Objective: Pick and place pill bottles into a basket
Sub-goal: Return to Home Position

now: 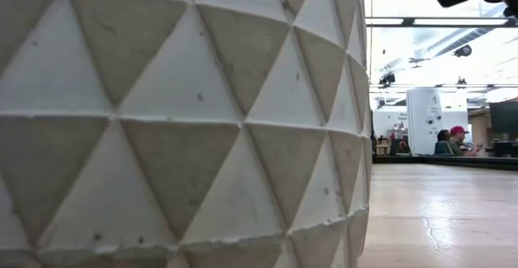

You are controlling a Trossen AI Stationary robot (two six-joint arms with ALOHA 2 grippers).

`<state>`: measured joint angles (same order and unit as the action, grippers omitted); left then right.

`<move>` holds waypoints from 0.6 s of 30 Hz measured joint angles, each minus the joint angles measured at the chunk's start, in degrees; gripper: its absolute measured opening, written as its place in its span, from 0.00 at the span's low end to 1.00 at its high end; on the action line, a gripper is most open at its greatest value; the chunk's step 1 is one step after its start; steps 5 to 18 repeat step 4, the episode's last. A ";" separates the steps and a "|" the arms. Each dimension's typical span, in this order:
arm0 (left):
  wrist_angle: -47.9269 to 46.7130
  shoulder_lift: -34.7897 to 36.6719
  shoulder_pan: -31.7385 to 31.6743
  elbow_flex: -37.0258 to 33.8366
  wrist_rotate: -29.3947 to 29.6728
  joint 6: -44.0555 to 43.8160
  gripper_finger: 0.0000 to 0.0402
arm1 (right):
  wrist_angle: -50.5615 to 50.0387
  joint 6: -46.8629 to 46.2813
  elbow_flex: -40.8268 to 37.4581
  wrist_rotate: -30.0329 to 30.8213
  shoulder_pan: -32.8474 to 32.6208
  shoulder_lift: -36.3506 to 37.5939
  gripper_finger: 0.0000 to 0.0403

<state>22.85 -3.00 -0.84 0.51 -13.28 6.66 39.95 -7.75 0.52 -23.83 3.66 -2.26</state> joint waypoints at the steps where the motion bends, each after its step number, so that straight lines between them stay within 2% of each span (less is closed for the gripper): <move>1: 0.09 0.04 0.00 -0.02 -0.09 -0.40 0.48 | -1.39 0.10 0.01 0.00 0.00 0.00 0.54; 4: -1.67 0.14 0.00 -0.02 -1.48 -0.87 0.48 | -6.96 1.81 0.01 0.02 0.00 0.00 0.54; 18: -1.67 0.14 0.00 -0.02 -1.48 -0.87 0.48 | -6.96 1.81 0.01 0.02 0.00 0.00 0.54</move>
